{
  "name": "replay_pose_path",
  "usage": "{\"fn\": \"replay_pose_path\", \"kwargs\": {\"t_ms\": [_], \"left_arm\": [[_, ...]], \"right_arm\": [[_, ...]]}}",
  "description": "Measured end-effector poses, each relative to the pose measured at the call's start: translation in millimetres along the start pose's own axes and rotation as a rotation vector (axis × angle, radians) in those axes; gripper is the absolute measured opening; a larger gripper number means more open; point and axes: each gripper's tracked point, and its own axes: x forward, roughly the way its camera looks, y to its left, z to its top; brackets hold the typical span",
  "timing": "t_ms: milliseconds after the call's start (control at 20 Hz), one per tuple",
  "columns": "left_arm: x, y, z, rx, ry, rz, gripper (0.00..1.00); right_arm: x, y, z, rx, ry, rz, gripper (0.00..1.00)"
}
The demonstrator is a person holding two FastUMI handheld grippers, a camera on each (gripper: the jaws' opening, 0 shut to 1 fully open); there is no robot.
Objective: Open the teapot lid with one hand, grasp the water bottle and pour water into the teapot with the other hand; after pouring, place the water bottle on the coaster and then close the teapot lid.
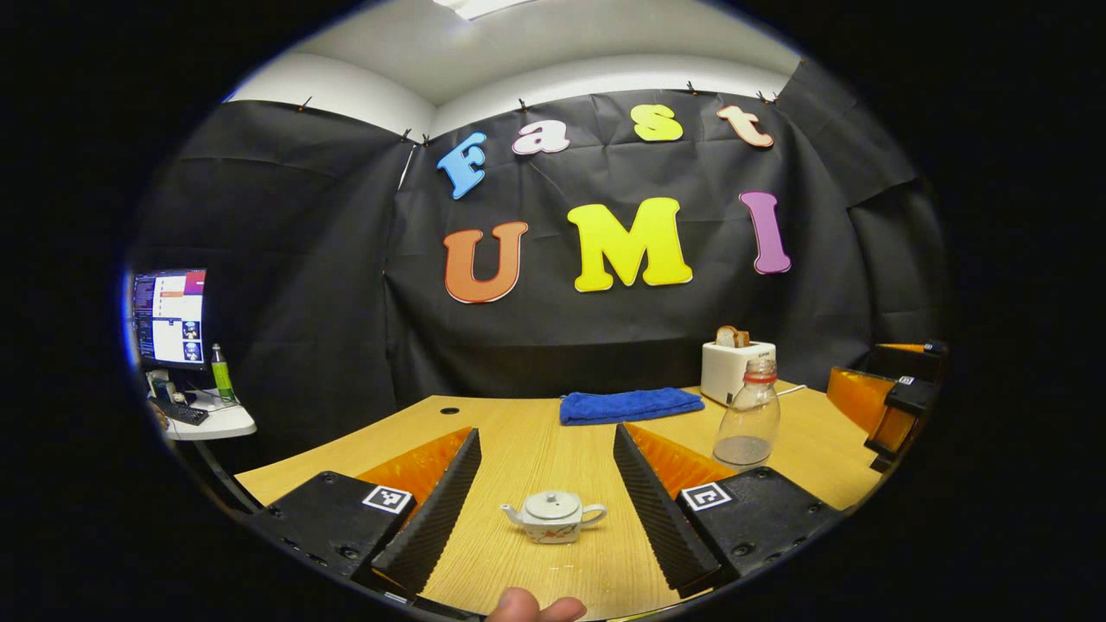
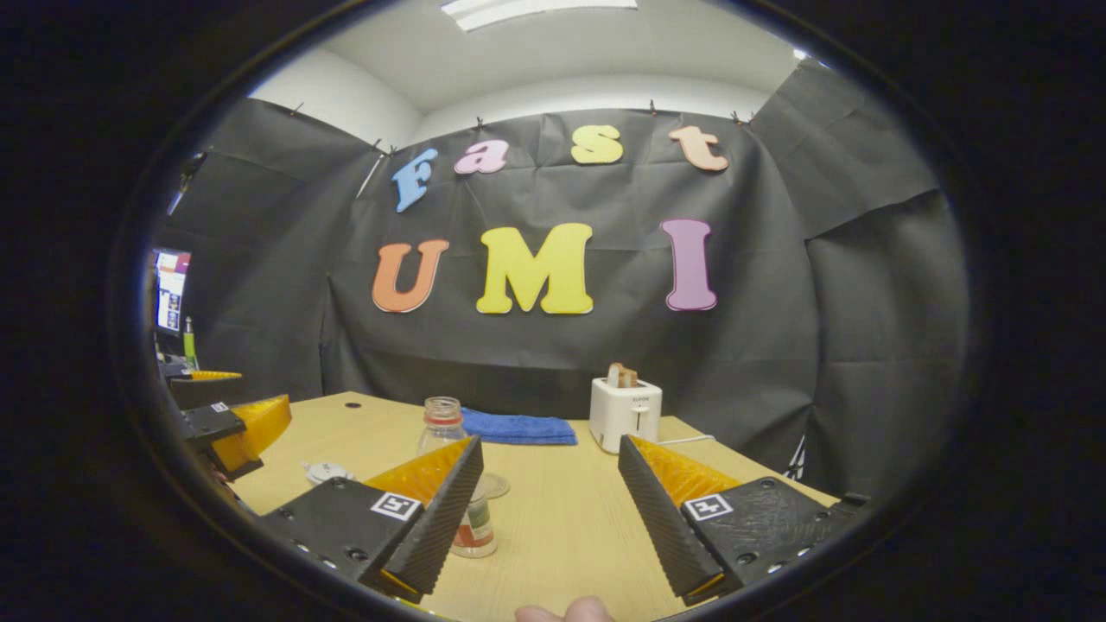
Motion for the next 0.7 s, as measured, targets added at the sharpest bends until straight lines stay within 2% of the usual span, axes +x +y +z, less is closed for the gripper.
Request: {"fn": "replay_pose_path", "kwargs": {"t_ms": [350, 700], "left_arm": [[13.2, -5.3, -50.4, -0.052, 0.143, -0.047, 0.98], [52.4, -5.5, -79.9, -0.019, 0.244, -0.054, 0.98]], "right_arm": [[9.1, -8.3, -23.0, 0.008, 0.023, -0.013, 0.94], [23.9, -27.8, -44.8, 0.039, 0.089, -0.044, 0.94]]}}
